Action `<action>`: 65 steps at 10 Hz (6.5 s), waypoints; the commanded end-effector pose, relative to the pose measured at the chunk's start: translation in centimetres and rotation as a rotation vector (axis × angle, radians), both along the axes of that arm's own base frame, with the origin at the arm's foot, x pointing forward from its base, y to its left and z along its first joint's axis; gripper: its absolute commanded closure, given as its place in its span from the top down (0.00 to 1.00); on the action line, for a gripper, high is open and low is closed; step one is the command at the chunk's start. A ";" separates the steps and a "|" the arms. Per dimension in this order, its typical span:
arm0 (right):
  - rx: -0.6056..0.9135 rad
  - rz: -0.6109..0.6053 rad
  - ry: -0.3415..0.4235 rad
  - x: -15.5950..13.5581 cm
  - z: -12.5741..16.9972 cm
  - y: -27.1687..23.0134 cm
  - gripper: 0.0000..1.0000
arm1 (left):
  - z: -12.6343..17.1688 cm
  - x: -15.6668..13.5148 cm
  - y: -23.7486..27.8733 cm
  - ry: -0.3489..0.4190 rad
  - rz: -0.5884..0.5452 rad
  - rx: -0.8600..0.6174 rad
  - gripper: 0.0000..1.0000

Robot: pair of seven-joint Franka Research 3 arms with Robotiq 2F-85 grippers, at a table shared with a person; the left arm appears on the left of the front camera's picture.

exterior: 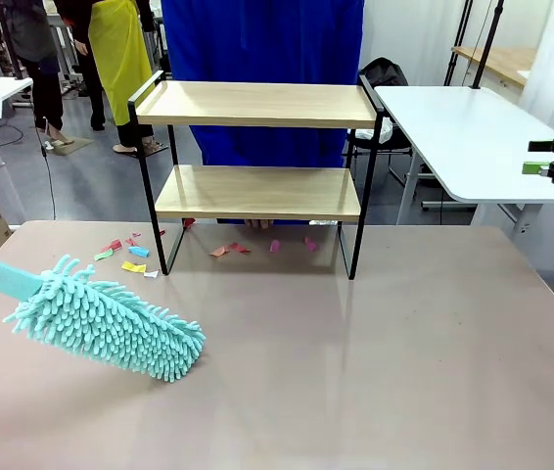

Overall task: Clean the shelf.
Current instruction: Clean the specific section of the Shelf indicated by the human with the Duster.

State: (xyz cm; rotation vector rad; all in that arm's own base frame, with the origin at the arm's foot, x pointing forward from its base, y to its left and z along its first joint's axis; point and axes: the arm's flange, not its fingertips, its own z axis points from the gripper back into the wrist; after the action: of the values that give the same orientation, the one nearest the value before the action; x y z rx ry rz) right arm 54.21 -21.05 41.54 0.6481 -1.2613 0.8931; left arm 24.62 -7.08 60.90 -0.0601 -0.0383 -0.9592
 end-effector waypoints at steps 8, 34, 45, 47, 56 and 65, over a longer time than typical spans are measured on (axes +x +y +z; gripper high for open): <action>0.000 -0.001 -0.004 -0.1 0.2 0.1 1.00 | 0.0 -0.2 0.0 0.005 -0.006 -0.006 0.14; 0.000 -0.001 -0.004 -0.1 0.2 0.1 1.00 | -3.0 -3.8 -19.8 -0.101 0.588 -0.248 0.14; 0.000 -0.001 -0.004 -0.1 0.2 0.1 1.00 | -10.7 -3.6 -34.0 -0.320 0.944 -0.610 0.14; 0.000 -0.001 -0.004 -0.1 0.2 0.1 1.00 | -12.0 -3.0 -35.1 -0.328 0.967 -0.603 0.14; 0.000 -0.001 -0.004 -0.1 0.2 0.1 1.00 | -17.0 1.7 -41.4 -0.513 1.042 -0.627 0.14; 0.000 -0.001 -0.004 -0.1 0.2 0.1 1.00 | -21.3 7.3 -45.4 -0.512 0.952 -0.407 0.14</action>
State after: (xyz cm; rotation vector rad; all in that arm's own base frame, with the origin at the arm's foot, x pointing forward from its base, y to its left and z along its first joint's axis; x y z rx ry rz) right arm 54.22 -21.05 41.56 0.6480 -1.2619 0.8934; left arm 30.71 -51.25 39.42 -0.1749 -0.7304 0.0501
